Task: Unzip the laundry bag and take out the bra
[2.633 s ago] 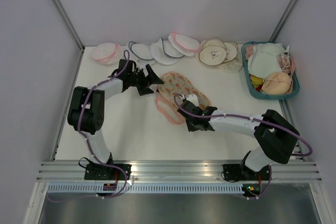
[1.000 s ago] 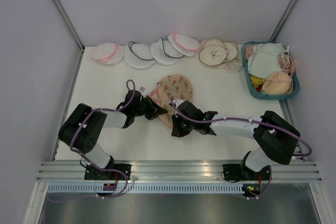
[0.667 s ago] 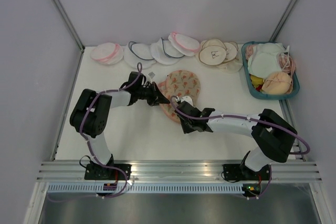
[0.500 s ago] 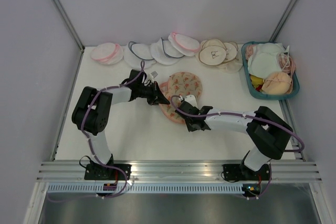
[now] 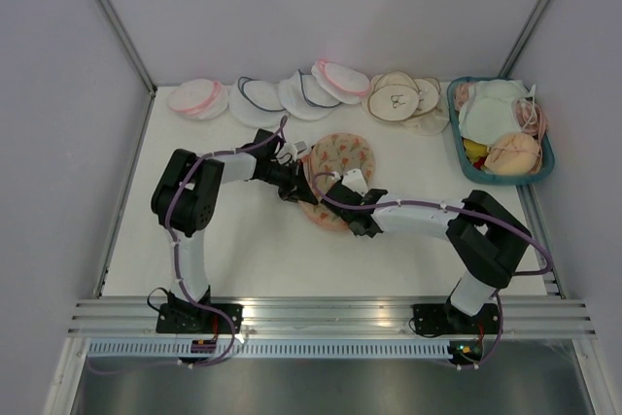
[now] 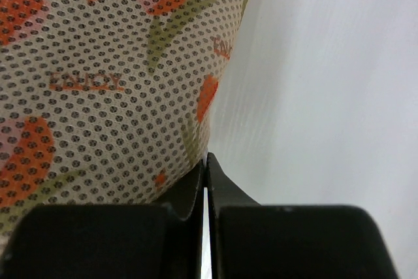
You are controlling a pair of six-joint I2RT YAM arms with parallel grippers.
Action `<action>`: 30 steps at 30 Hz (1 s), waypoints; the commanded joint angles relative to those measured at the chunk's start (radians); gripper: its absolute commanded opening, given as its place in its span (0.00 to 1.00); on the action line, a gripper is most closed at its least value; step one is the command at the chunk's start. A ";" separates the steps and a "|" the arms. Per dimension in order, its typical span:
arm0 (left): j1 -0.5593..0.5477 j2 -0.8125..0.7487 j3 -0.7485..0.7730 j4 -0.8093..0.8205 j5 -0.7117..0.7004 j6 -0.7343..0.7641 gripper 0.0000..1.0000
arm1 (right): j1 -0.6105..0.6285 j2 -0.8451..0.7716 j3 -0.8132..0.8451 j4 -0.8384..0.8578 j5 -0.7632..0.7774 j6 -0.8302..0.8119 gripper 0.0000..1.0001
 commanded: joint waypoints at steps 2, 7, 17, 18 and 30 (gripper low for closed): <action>-0.028 -0.001 0.031 -0.086 0.100 0.118 0.02 | -0.021 0.024 0.044 -0.015 0.087 -0.056 0.00; -0.030 -0.071 0.005 -0.090 0.008 0.092 0.57 | -0.020 -0.002 0.032 -0.034 0.094 -0.054 0.00; -0.010 -0.444 -0.170 -0.121 -0.366 -0.040 0.86 | -0.022 -0.119 -0.030 -0.096 0.101 -0.024 0.38; 0.005 -0.524 -0.202 -0.127 -0.412 -0.060 0.87 | -0.020 -0.130 -0.030 -0.108 0.112 -0.016 0.53; 0.136 -0.974 -0.385 -0.127 -0.494 -0.200 0.95 | 0.027 -0.371 0.072 -0.069 -0.033 -0.025 0.98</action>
